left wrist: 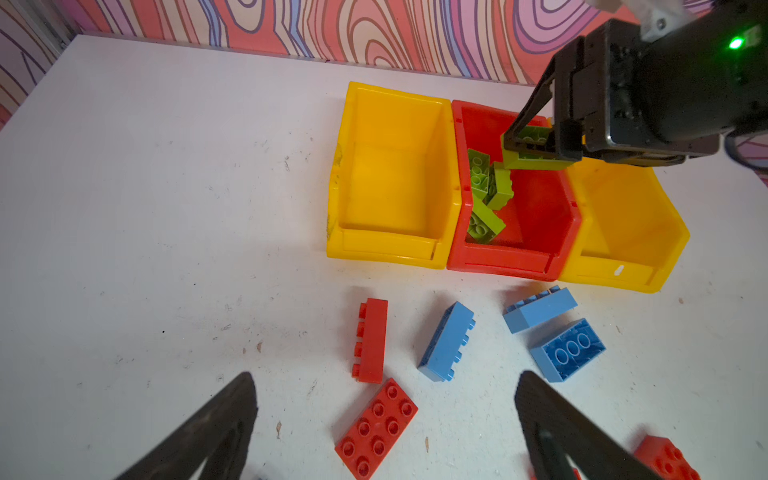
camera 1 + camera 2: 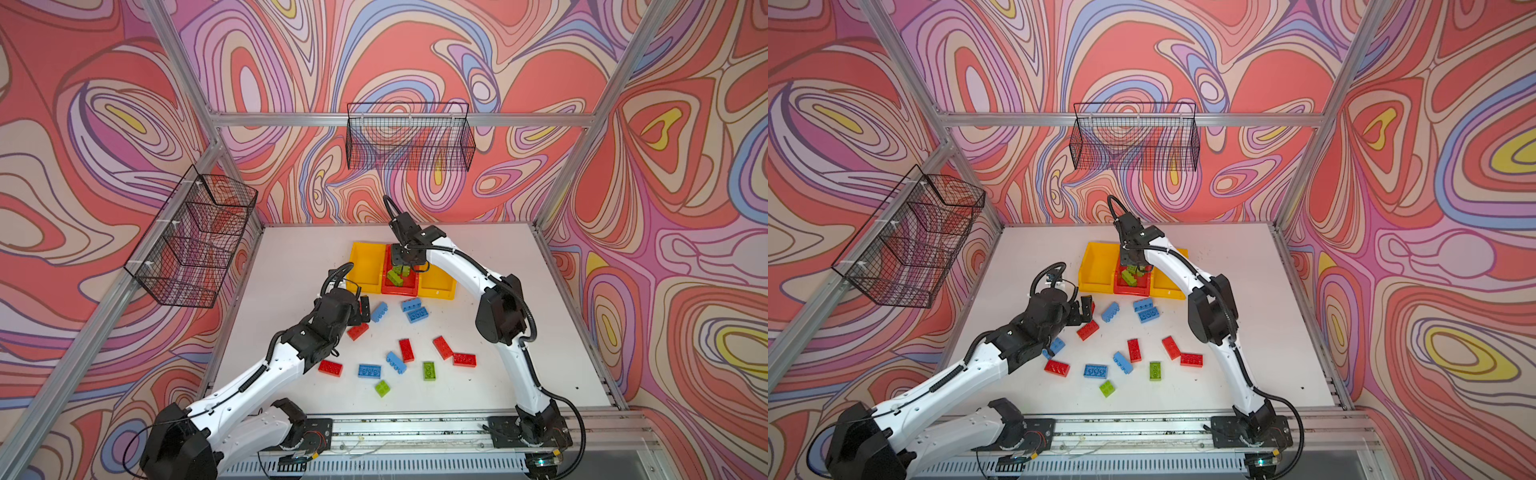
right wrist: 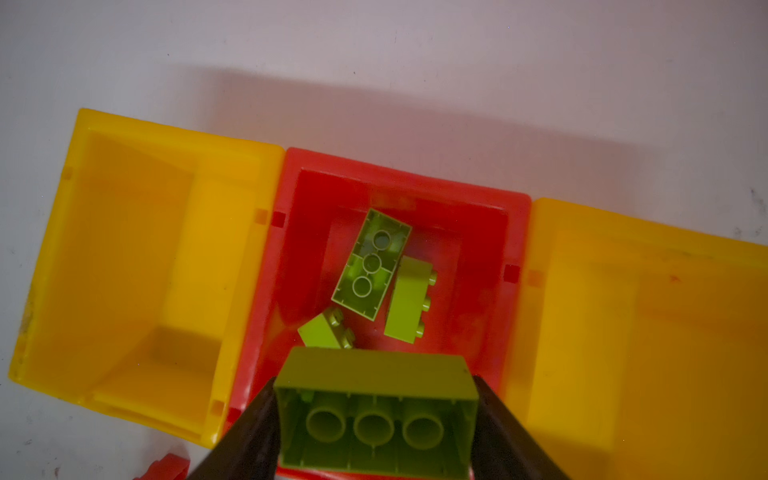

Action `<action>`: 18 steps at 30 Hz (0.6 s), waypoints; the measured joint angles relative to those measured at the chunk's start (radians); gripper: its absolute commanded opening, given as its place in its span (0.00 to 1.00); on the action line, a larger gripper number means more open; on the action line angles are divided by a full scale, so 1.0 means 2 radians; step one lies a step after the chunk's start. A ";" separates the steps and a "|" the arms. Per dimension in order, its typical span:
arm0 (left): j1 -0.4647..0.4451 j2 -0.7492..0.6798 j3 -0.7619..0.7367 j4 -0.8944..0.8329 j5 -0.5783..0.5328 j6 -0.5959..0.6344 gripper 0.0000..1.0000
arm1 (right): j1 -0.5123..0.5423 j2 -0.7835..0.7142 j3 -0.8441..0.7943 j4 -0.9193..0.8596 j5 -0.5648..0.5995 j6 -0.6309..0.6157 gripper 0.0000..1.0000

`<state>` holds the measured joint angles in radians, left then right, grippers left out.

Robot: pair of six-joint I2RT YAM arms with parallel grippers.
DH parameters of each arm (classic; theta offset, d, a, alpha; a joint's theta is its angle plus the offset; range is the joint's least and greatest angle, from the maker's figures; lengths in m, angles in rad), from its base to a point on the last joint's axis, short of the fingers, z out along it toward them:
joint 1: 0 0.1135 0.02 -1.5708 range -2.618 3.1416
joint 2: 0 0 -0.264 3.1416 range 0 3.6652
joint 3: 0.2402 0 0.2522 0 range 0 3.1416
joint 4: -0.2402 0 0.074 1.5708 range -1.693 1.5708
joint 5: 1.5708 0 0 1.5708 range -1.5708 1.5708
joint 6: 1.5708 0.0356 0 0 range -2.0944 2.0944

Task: Sort the legos into containers by color
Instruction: 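Carry the lime-green brick over the red bin and open the right gripper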

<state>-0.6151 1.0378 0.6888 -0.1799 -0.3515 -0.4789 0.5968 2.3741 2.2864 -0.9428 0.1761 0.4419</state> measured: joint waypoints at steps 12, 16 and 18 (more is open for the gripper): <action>0.011 0.017 0.017 -0.011 0.013 0.000 1.00 | -0.001 0.002 -0.003 -0.018 0.005 -0.019 0.84; 0.011 0.017 0.018 -0.017 0.025 -0.017 1.00 | -0.001 -0.063 -0.072 -0.014 0.002 -0.024 0.84; 0.007 0.016 0.018 -0.020 0.026 -0.025 1.00 | -0.001 -0.107 -0.114 -0.005 -0.004 -0.026 0.83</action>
<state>-0.6010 1.0702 0.7246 -0.2207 -0.3004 -0.5293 0.5941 2.1593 2.0586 -0.9535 0.1688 0.3893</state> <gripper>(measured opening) 0.997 0.835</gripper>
